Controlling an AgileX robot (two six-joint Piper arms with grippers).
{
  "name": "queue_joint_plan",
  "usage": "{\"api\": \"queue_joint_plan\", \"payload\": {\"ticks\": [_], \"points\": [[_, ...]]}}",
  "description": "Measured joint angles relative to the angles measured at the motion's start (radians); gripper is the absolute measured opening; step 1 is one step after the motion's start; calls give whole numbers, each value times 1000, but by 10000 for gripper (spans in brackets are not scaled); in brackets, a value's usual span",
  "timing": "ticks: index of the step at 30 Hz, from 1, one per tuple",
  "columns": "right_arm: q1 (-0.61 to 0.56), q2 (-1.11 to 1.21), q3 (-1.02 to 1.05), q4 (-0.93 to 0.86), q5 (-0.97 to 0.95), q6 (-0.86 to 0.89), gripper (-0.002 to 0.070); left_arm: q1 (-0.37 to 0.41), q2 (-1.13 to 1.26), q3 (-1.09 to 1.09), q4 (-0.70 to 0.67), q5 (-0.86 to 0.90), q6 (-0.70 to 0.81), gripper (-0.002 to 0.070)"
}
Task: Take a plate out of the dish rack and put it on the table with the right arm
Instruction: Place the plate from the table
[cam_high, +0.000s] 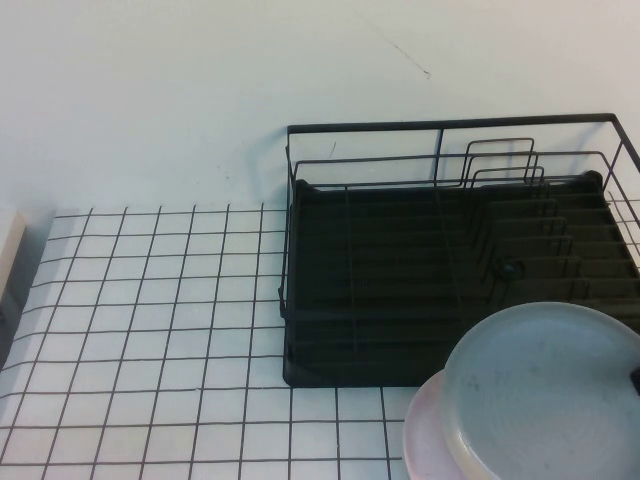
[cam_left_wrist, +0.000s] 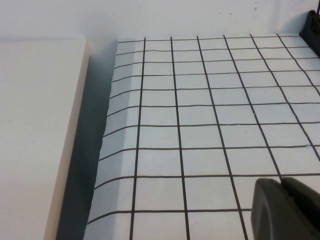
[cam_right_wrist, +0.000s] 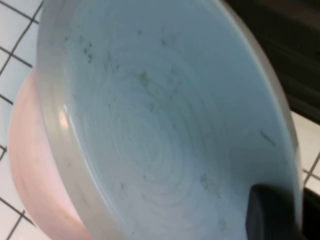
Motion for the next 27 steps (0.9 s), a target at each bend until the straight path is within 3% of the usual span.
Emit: {"api": "queue_joint_plan", "payload": {"ticks": [2,8,17,21,25,27], "points": [[0,0,0,7,-6,0,108,0,0,0,0,0,0,-3],[0,0,0,41,-38,-2,301,0,0,0,0,0,0,-3],[0,-1,-9,68,-56,-4,337,0,0,0,0,0,0,-3],[0,-15,-48,54,-15,-4,273,0,0,0,0,0,0,-3],[0,-16,-58,-72,97,18,82,0,0,0,0,0,0,-3],[0,-1,-36,-137,149,50,35,0,0,0,0,0,0,-3]]}}
